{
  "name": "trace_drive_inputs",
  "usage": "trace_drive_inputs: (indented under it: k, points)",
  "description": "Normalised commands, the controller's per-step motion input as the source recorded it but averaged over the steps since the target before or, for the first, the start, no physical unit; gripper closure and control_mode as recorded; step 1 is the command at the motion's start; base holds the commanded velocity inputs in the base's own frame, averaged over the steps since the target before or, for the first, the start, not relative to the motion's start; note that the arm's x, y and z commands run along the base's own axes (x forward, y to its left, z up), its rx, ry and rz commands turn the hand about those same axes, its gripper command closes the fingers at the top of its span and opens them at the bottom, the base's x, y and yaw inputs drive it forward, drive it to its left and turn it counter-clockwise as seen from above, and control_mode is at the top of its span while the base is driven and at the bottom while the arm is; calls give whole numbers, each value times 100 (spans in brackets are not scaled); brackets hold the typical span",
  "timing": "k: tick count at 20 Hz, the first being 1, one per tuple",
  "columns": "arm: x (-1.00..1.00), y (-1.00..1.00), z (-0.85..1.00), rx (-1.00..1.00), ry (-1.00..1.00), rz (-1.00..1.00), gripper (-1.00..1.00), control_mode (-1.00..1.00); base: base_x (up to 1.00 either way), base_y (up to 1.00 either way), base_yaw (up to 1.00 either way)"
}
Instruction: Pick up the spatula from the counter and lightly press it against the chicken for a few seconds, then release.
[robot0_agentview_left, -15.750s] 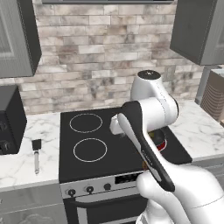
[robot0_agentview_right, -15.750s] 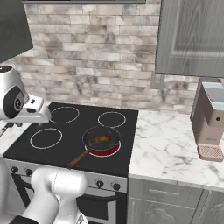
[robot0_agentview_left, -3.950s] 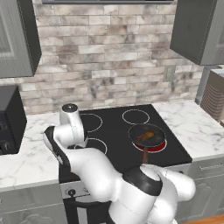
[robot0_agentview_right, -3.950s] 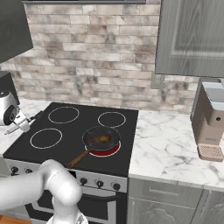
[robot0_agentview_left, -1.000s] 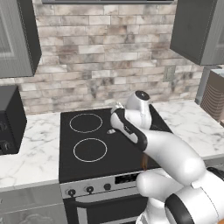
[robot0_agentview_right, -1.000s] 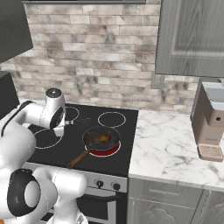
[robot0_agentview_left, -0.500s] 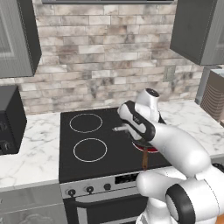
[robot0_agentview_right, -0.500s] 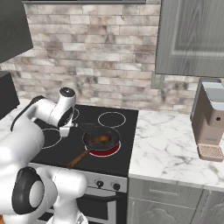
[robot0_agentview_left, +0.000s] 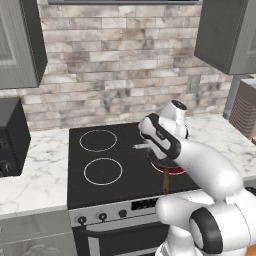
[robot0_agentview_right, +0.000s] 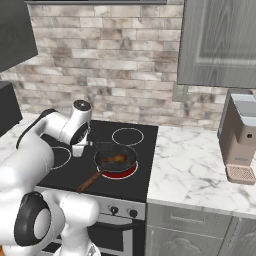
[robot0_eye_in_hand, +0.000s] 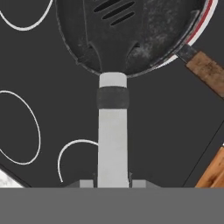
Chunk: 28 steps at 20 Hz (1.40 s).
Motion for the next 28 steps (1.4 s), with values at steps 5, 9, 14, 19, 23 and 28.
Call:
trace_drive_inputs:
  k: [5, 9, 14, 19, 23, 28]
  points:
    - [0, -15, -5, 0, 3, -1, 100, -100, 0, 0, 0]
    - [0, -11, -8, 0, 6, -2, 100, -100, 0, 0, 0]
    - [0, -17, -6, 0, 4, -2, 100, -100, 0, 0, 0]
    - [0, -22, -4, 0, 3, -1, 100, -100, 0, 0, 0]
    - [0, -17, -5, 0, 3, -1, 100, -100, 0, 0, 0]
    - [0, -6, -4, 0, 1, 0, 100, -100, 0, 0, 0]
